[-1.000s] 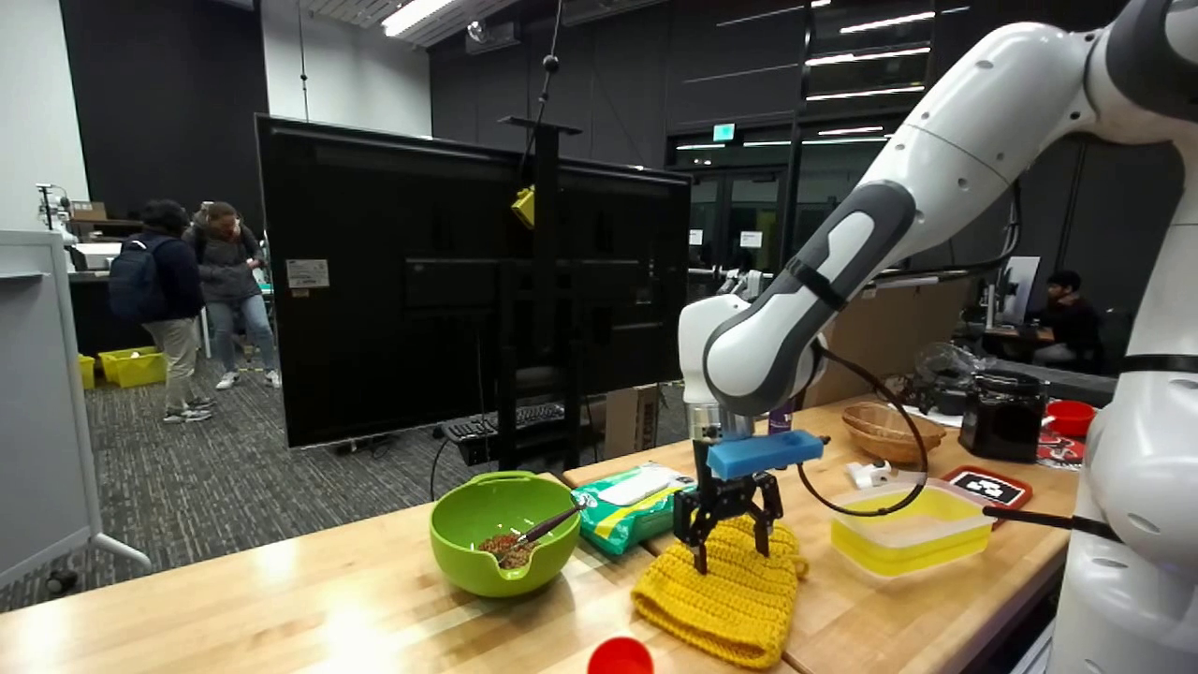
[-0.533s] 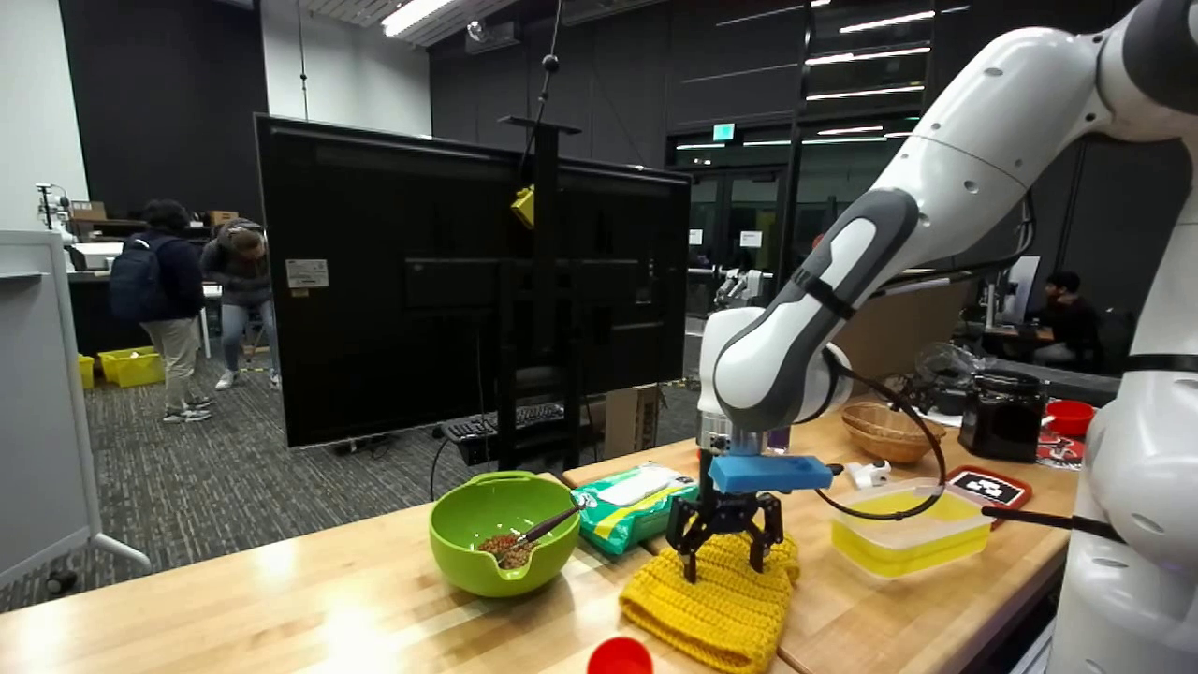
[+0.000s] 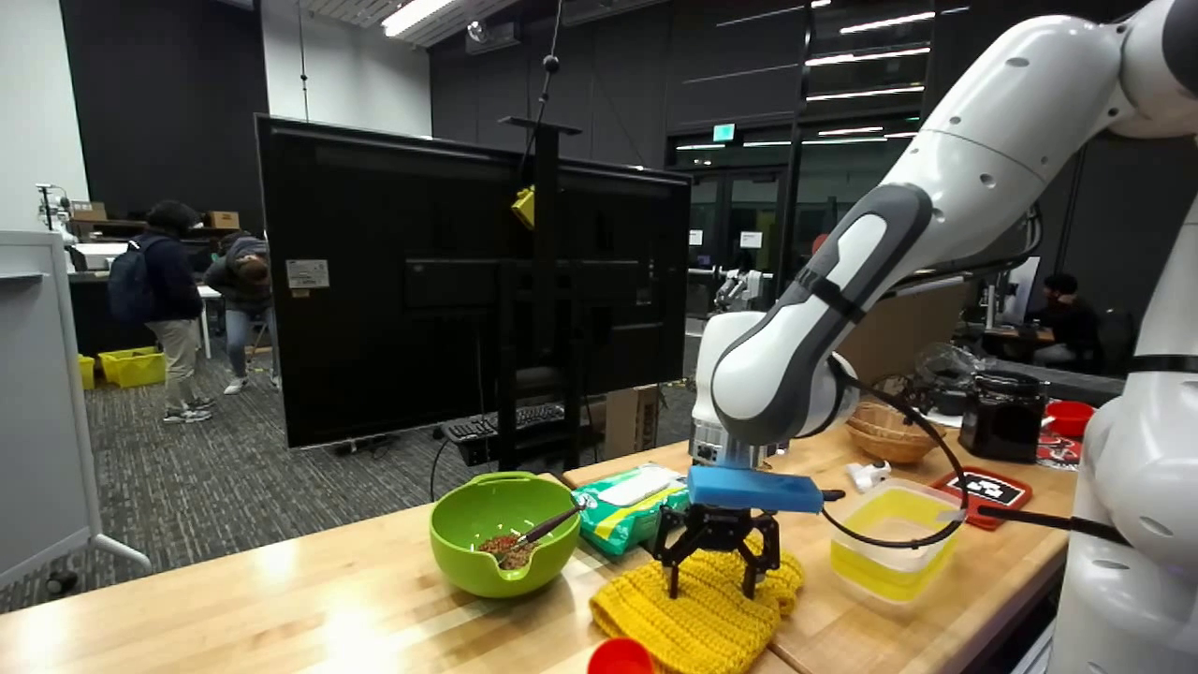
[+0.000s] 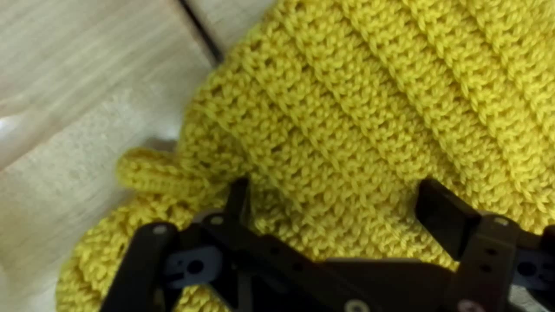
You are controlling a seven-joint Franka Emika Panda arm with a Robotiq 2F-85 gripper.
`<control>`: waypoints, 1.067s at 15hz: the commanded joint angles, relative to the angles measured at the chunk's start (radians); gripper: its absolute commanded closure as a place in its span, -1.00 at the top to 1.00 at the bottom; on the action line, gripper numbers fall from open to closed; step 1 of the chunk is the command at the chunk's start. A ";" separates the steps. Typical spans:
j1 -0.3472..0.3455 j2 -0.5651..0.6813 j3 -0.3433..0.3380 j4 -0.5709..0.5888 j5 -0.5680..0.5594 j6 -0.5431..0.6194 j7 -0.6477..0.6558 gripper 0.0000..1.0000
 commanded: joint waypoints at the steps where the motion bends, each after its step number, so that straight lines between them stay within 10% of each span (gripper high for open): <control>1: 0.022 0.019 0.036 -0.015 0.002 0.012 0.122 1.00; 16: -0.001 -0.007 0.018 -0.027 -0.089 -0.076 0.387 1.00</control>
